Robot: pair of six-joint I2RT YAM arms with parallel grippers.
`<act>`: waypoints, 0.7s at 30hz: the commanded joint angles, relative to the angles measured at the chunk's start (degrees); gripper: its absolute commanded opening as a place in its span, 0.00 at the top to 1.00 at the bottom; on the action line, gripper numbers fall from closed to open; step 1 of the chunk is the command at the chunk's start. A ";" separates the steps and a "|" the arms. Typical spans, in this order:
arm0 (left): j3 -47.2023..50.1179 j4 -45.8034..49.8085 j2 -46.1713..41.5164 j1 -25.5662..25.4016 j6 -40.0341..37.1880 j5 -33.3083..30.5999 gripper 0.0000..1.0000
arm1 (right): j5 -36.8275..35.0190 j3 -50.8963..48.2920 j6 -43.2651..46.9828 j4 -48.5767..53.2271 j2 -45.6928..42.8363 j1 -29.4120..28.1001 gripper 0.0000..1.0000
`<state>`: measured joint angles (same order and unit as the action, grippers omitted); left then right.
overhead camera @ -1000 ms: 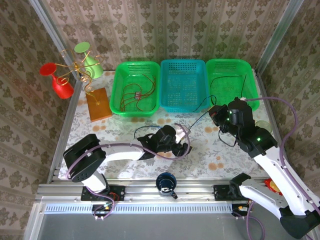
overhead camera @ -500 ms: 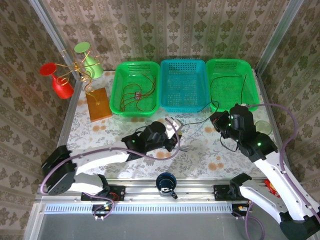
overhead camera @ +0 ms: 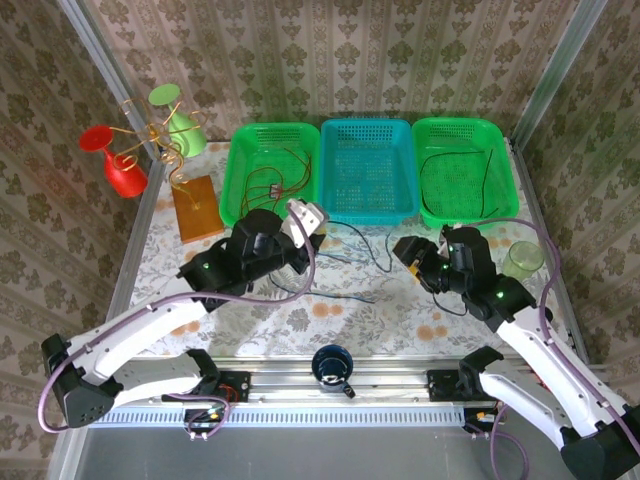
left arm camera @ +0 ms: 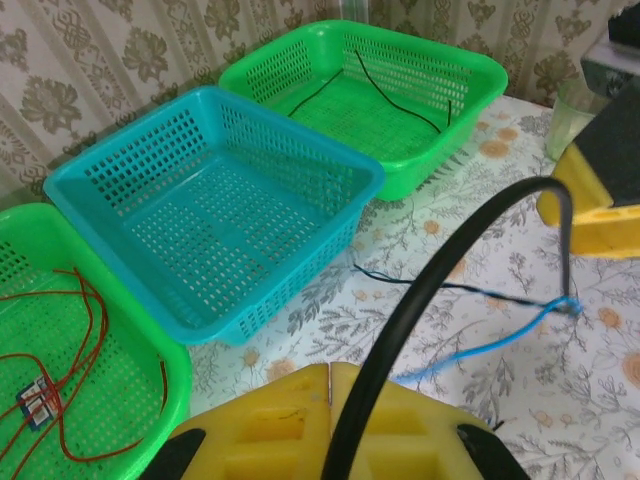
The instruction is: Untangle the cables
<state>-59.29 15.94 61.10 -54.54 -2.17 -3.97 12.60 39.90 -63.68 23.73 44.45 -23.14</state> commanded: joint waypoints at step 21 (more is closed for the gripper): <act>-2.03 2.67 -0.24 1.36 -0.85 6.25 1.00 | 9.98 12.49 34.91 -6.82 1.18 -0.18 0.24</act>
<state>-59.35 18.94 61.10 -52.84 -2.42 1.13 17.47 48.93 -35.70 17.80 43.64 -23.14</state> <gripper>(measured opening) 0.056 0.770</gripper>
